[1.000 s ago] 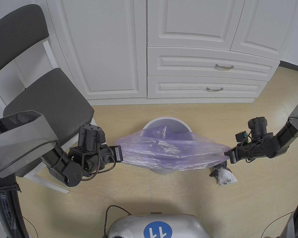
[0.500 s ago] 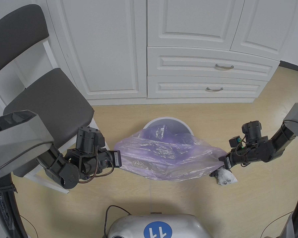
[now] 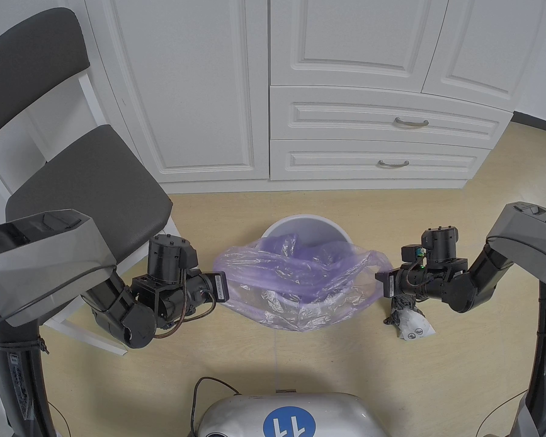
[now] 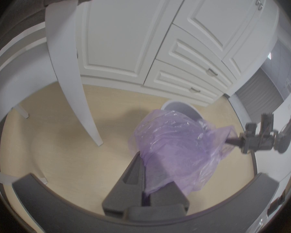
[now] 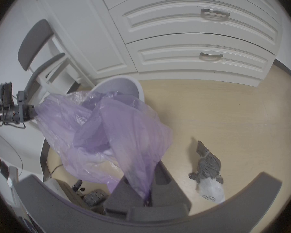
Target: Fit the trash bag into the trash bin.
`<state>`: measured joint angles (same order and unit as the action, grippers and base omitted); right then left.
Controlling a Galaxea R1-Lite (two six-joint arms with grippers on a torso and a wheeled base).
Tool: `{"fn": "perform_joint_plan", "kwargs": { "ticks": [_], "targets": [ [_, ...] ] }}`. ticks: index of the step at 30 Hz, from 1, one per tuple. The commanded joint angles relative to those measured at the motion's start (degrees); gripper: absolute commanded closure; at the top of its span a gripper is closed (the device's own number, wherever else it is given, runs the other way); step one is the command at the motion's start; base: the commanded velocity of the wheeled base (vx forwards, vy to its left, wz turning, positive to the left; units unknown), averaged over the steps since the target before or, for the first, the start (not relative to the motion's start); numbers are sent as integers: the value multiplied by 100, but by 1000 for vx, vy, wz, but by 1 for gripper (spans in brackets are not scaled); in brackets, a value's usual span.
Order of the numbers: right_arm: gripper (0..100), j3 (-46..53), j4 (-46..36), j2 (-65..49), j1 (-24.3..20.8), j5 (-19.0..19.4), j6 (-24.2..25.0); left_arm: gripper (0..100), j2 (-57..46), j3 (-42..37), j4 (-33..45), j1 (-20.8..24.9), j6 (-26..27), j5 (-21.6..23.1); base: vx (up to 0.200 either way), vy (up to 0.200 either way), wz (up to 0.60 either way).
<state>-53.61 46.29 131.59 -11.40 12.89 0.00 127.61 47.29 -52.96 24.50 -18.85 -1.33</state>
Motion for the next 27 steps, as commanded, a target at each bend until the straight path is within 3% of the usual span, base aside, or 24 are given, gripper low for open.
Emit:
{"fn": "perform_joint_plan", "kwargs": {
  "ticks": [1, 12, 17, 18, 23, 24, 27],
  "targets": [
    [100, -132, 170, 385, -117, -5, 141, 100, 88, 132, -206, -112, -137, -17, 0, 0, 0],
    [100, -149, 170, 350, -38, -5, 141, 100, 115, 114, -259, -42, -163, -8, 0, 0, 0],
    [100, 79, 144, 166, -20, -14, 9, 100, 132, 132, -602, -25, -427, -17, 0, 0, 0],
    [0, 97, 135, 148, -12, -14, -53, 100, 132, 132, -655, -25, -453, -17, 0, 0, 0],
    [0, 369, 109, -98, 129, -32, -492, 100, 124, 123, -760, 11, -480, -17, 0, 0, 0],
    [0, 694, 29, -529, 235, -14, -888, 100, 115, 140, -769, 46, -532, -25, 0, 0, 0],
    [0, 976, -120, -863, 428, 153, -1371, 100, 106, 158, -892, 63, -638, -34, 0, 0, 0]
  ]
}}
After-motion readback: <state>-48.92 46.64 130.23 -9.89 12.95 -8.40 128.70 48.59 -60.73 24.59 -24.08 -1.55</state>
